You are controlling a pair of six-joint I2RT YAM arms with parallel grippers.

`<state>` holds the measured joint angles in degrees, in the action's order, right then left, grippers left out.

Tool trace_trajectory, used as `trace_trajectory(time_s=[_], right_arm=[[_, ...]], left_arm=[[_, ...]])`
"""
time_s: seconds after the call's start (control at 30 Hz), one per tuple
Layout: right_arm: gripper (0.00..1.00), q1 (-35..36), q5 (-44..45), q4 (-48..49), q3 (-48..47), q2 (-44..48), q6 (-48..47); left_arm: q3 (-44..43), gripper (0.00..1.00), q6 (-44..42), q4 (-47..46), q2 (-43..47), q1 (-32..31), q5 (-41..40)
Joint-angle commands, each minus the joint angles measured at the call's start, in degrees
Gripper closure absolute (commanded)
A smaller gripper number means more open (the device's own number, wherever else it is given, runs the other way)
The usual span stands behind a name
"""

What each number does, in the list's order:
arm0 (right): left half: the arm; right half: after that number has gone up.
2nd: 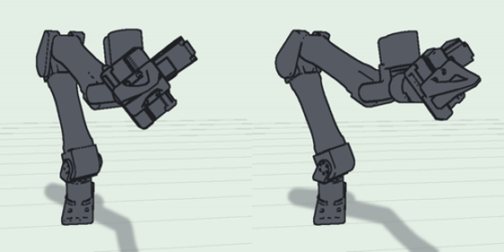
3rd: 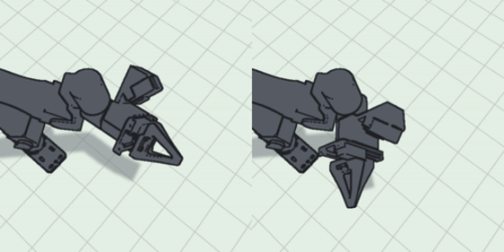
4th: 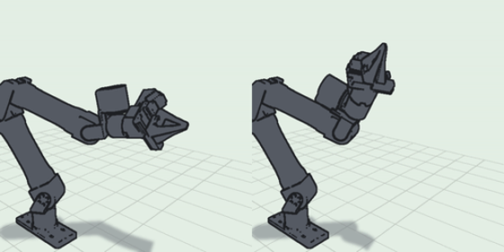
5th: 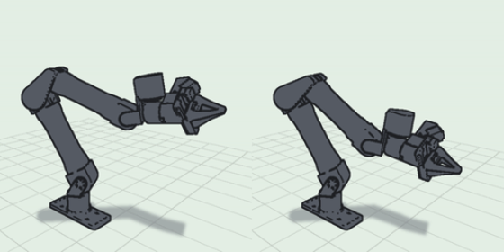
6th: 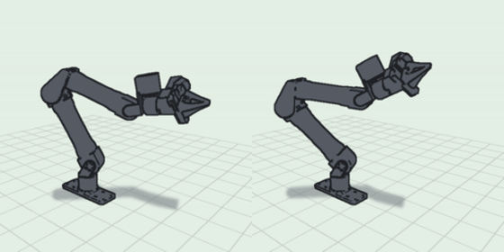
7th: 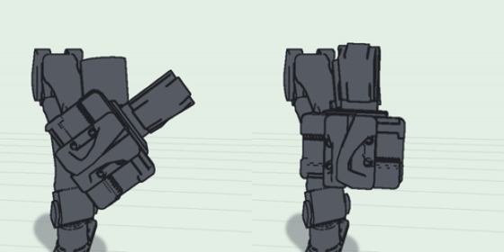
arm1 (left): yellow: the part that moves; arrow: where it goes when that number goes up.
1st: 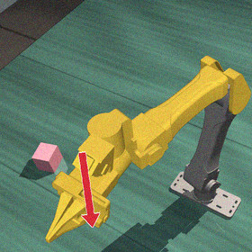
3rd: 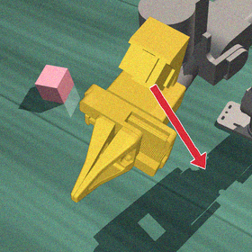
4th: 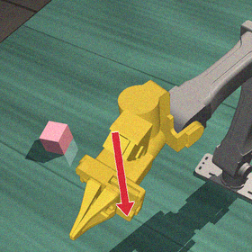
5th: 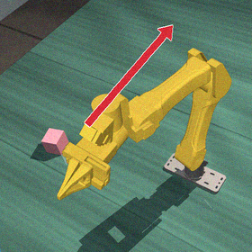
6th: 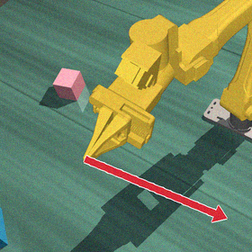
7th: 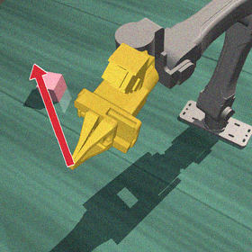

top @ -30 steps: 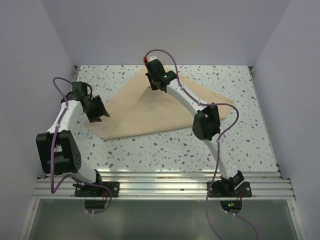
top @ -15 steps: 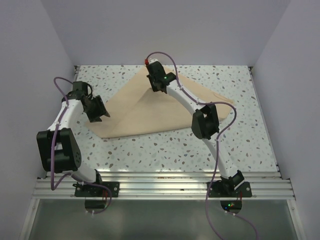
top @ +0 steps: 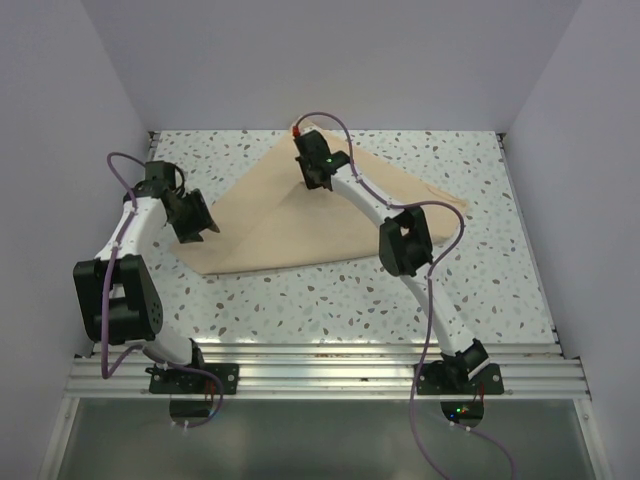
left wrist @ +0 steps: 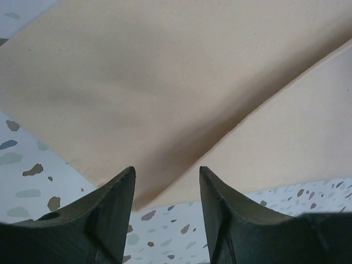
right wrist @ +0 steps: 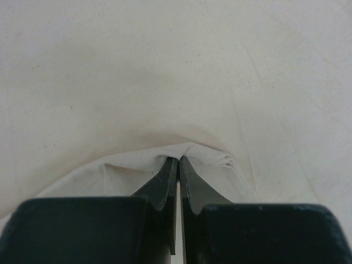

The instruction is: Prepare the surgical pack

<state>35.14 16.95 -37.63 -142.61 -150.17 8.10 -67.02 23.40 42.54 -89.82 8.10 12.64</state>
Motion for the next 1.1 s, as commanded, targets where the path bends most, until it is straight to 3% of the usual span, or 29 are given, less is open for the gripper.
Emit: trace_trajectory(time_s=[0.0,0.27,0.37,0.47,0.57,0.67,0.83,0.93,0.97,1.03,1.07], right_arm=[[0.97,-0.95,0.37,3.78,-3.29,-0.56,1.13],[0.93,-0.86,-0.6,4.84,-4.0,-1.88,2.01],[0.63,-1.03,-0.52,2.66,-6.45,-2.41,3.15],[0.59,-1.56,-0.34,1.42,-8.22,1.08,4.99],[0.52,-3.49,-2.79,0.89,-3.31,6.54,8.15],[0.5,-7.79,-11.02,-5.76,1.09,13.57,14.21],[0.53,-12.72,-16.25,-15.01,14.96,28.06,12.39],[0.72,-15.61,-18.51,-16.16,30.06,39.11,9.58],[0.84,-16.58,-19.23,-15.81,33.93,41.95,9.05],[0.98,-20.18,-22.04,-14.85,44.66,47.65,8.25],[1.0,-21.41,-23.27,-13.71,47.91,49.08,8.34]], left_arm=[[-1.27,0.46,0.33,0.43,0.61,-0.19,0.8],[0.66,0.46,1.21,0.17,1.84,-0.19,4.14],[1.28,0.46,1.82,0.17,2.19,-0.27,5.72],[1.98,0.48,2.7,-0.44,2.98,-0.62,8.26],[3.3,0.51,3.93,-1.5,2.99,-2.46,10.9],[4.61,0.65,5.25,-2.38,3.34,-5.54,11.61],[6.99,0.76,6.22,-3.08,2.64,-7.66,13.02],[7.43,0.8,5.26,-2.38,1.76,-7.66,12.32],[7.17,0.81,4.73,-2.12,1.49,-7.66,11.79],[7.0,0.82,4.12,-1.24,0.62,-7.75,11.44],[6.91,0.82,3.94,-1.06,0.35,-7.66,11.09]])
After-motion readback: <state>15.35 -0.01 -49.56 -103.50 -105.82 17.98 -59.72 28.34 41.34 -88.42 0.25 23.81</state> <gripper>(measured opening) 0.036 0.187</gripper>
